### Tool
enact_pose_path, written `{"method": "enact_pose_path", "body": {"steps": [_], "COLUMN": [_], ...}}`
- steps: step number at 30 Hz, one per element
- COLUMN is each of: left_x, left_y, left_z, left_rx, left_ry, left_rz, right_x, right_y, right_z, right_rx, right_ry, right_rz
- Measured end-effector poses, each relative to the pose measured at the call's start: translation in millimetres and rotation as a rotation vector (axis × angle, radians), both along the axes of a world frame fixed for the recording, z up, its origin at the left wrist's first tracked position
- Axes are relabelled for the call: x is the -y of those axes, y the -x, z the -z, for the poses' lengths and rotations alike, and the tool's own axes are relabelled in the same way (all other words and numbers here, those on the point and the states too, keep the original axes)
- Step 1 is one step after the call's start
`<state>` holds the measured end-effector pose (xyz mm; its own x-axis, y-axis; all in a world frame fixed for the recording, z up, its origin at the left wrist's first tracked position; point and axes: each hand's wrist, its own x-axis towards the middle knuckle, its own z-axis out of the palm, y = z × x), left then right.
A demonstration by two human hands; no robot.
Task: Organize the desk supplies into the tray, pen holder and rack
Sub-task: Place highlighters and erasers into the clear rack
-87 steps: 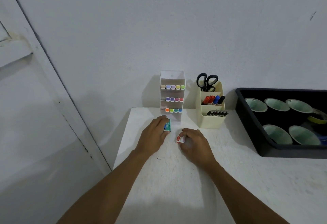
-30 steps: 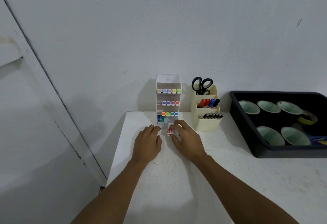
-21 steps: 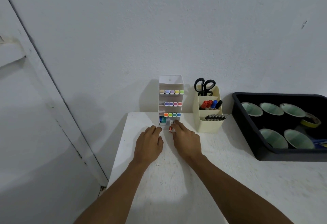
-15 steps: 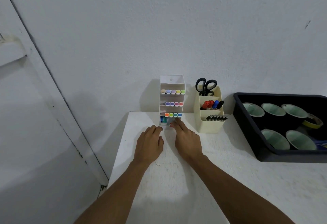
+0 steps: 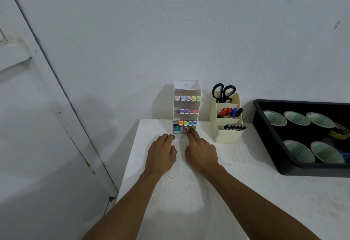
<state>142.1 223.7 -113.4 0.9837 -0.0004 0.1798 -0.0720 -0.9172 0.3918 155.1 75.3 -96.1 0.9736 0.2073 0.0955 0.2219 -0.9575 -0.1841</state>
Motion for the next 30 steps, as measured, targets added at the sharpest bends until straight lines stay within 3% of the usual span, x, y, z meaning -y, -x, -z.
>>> {"method": "enact_pose_path", "body": {"steps": [13, 16, 18, 20, 22, 25, 30], "left_x": [1, -1, -2, 0, 2, -2, -18], "left_y": [0, -1, -4, -8, -9, -9, -4], "left_z": [-3, -6, -9, -14, -19, -20, -17], "left_rx": [0.017, 0.015, 0.007, -0.052, -0.125, -0.180, -0.182], "left_ry": [0.092, 0.240, 0.350, 0.410, 0.426, 0.381, 0.495], "left_rz": [-0.001, -0.039, -0.059, -0.058, -0.032, 0.030, -0.009], "right_x": [-1, 6, 11, 14, 11, 0, -21], "right_y": [7, 14, 13, 8, 3, 0, 3], "right_z": [4, 14, 15, 12, 10, 8, 10], "right_rx": [0.008, 0.194, 0.218, 0.130, 0.021, -0.127, -0.155], "right_ry": [-0.055, -0.273, -0.514, -0.690, -0.724, -0.668, -0.572], "right_rz": [-0.012, 0.002, 0.175, 0.298, 0.253, 0.159, 0.144]}}
